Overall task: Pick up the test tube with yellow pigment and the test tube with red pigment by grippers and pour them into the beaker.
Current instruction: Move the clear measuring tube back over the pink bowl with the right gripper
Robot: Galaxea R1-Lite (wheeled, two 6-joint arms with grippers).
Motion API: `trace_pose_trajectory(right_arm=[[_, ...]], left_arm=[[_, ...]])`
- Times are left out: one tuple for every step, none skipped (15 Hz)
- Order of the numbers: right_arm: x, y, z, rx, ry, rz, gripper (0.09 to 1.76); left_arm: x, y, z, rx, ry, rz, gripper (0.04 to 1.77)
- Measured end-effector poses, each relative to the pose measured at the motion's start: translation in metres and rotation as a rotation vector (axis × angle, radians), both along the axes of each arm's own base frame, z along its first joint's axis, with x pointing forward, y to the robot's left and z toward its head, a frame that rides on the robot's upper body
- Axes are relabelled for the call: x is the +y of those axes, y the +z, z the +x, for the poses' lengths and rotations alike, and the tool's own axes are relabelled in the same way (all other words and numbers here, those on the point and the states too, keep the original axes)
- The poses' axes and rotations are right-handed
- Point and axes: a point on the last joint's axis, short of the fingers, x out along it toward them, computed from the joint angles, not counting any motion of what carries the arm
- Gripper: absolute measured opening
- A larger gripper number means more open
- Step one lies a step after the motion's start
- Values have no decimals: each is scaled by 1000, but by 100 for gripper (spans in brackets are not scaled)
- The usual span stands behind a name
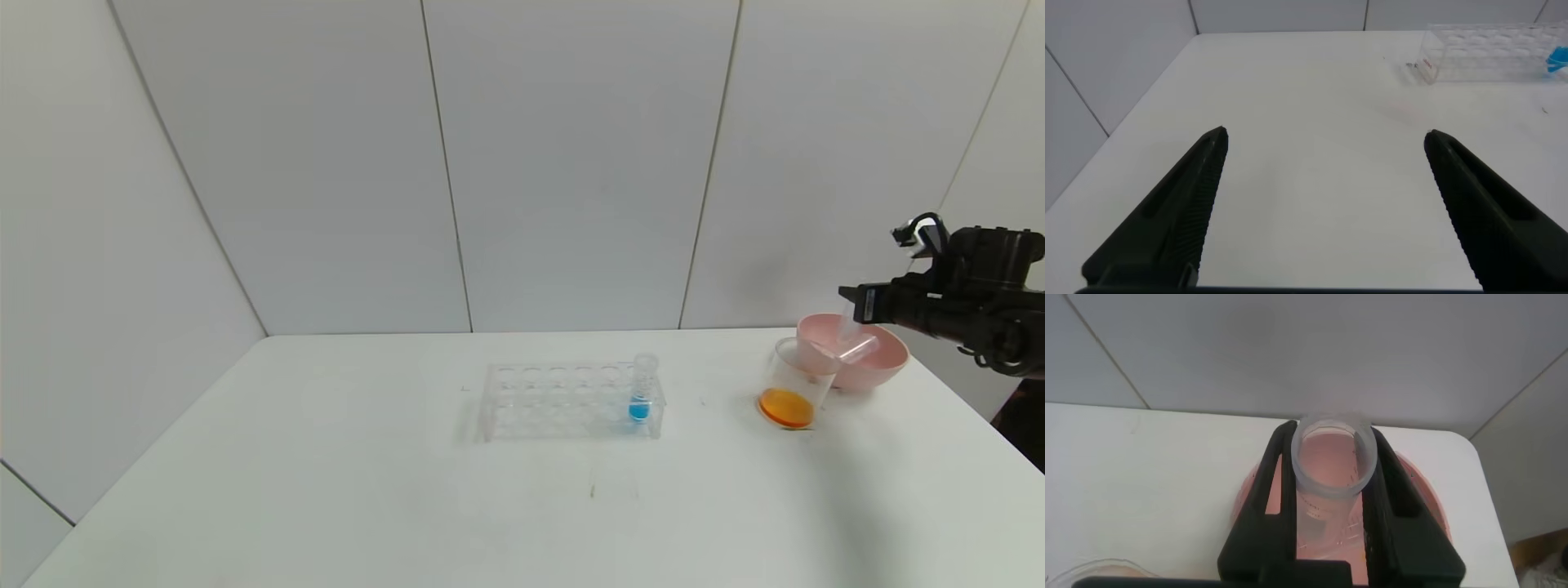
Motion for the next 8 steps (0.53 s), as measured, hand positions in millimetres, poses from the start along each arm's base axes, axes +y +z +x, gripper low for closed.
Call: trace_pose_trajectory(right_arm=[[0,-5,2,10,1,2,52],[-1,-9,3,17,2,4,52],[-1,-12,4,21,1,5,52],[-1,-14,5,24,1,5,52],[-1,-15,5,28,1,6,52],[-2,-17,5,31,1,7,52],[-2,-17,5,32,2,7,52],[-2,-18,6,33,3,8,52]], left_arm=[[0,0,0,0,0,0,172],[0,0,0,0,0,0,172],[0,0,0,0,0,0,172],[0,0,0,0,0,0,172],[0,0,0,0,0,0,172],[0,0,0,0,0,0,172],[0,0,0,0,0,0,172],[0,0,0,0,0,0,172]])
